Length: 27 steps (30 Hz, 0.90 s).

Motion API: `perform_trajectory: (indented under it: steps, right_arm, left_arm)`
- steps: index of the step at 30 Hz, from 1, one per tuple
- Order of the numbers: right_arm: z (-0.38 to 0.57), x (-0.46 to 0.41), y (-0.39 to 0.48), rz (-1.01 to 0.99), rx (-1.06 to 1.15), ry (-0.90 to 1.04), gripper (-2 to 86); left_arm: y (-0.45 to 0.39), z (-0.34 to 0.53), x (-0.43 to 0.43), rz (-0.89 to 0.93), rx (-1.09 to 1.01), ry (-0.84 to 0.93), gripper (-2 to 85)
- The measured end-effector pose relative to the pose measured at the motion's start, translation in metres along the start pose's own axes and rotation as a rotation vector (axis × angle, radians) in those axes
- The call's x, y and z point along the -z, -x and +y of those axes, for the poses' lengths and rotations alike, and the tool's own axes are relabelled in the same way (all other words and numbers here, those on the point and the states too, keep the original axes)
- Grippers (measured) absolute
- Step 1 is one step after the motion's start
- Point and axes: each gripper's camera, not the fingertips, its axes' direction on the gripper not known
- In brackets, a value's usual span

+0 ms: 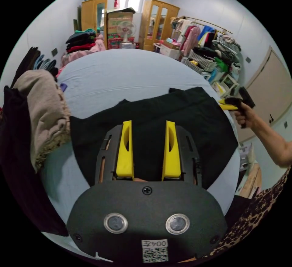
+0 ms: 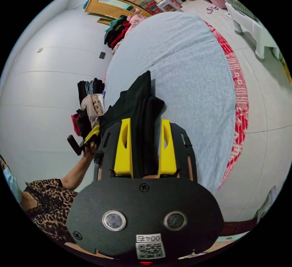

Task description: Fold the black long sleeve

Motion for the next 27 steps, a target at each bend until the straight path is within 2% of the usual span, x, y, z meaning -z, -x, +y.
perform_trajectory:
  steps: [4, 8, 12, 15, 17, 19, 21, 23, 27]
  right_arm:
    - [-0.036, -0.008, 0.011, 0.014, 0.046, 0.061, 9.2]
    - [-0.049, -0.002, 0.032, 0.347, 0.146, 0.053, 6.7]
    - [-0.050, 0.023, 0.022, 0.220, 0.091, 0.034, 11.2]
    - [-0.046, 0.035, 0.016, 0.082, 0.050, 0.060, 13.8]
    - [-0.041, 0.037, 0.010, -0.042, 0.019, 0.079, 15.3]
    - [-0.038, 0.037, 0.007, -0.085, 0.004, 0.090, 15.9]
    - [-0.035, 0.038, 0.005, -0.110, -0.004, 0.091, 15.7]
    - [-0.033, 0.040, 0.003, -0.156, -0.017, 0.074, 15.4]
    - [-0.033, 0.038, 0.011, -0.175, 0.010, 0.083, 14.5]
  left_arm:
    - [-0.043, 0.015, -0.019, 0.032, -0.037, 0.060, 14.6]
    - [-0.072, 0.031, -0.033, 0.012, -0.050, 0.116, 14.6]
    - [-0.116, 0.034, -0.017, 0.048, -0.132, 0.094, 14.2]
    - [-0.186, 0.042, 0.002, 0.104, -0.308, 0.038, 13.9]
    - [-0.255, 0.057, 0.008, 0.157, -0.496, 0.022, 13.8]
    - [-0.306, 0.074, 0.005, 0.171, -0.644, 0.025, 13.8]
    - [-0.350, 0.090, -0.002, 0.149, -0.778, 0.048, 13.8]
    - [-0.391, 0.108, -0.018, 0.052, -0.904, 0.085, 13.9]
    - [-0.420, 0.122, -0.034, -0.030, -0.977, 0.138, 13.5]
